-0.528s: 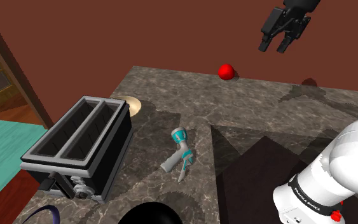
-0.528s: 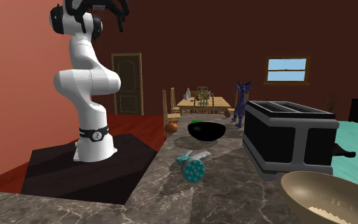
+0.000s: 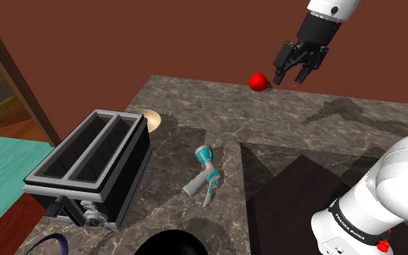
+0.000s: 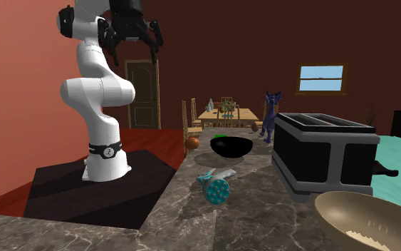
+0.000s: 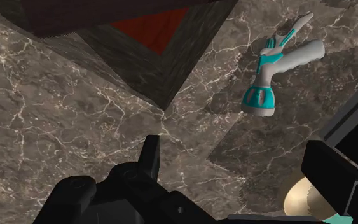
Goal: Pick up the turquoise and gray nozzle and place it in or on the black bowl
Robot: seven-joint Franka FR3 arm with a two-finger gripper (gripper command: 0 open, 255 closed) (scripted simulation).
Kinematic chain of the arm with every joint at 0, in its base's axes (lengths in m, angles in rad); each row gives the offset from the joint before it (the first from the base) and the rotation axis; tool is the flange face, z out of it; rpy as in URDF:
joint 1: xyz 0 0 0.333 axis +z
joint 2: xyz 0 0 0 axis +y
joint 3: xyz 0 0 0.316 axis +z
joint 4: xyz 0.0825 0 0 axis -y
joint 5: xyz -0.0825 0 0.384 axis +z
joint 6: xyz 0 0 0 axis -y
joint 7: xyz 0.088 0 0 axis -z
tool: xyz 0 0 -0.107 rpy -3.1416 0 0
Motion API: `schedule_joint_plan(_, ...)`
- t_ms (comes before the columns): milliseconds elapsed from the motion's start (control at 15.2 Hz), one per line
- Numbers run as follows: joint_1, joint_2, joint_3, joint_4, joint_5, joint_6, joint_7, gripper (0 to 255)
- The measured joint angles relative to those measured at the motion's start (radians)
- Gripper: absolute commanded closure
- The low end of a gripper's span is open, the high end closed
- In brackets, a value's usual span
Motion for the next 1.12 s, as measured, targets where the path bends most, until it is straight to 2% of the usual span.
schedule_joint_plan(594,0.038,0.119,0.165,-0.177,0.061,0.318,0.144,0)
schedule_joint_plan(858,0.046,0.214,0.238,-0.225,0.075,0.468,0.209,0)
schedule_joint_plan(1122,0.035,0.361,0.321,-0.232,0.063,0.629,0.291,0)
